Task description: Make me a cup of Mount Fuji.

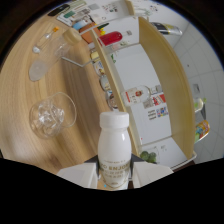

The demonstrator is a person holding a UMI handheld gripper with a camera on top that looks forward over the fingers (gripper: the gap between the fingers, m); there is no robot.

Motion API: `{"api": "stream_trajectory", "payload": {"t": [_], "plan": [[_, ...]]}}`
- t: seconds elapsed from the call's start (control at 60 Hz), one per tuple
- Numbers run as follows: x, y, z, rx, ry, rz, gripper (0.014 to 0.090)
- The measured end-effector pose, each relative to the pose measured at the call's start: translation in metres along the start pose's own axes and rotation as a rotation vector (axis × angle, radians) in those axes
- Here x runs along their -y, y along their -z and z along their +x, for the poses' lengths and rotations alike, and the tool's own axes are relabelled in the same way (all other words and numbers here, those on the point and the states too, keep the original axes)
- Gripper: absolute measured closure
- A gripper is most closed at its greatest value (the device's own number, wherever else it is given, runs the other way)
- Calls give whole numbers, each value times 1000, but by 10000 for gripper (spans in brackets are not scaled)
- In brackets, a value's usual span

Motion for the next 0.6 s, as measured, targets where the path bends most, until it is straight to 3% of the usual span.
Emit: {"api": "stream_trajectory", "payload": {"t": [0.417,0.6], "plan": [[31,-13,4,-91,659,63,563],[35,-15,0,-89,763,82,562]]}}
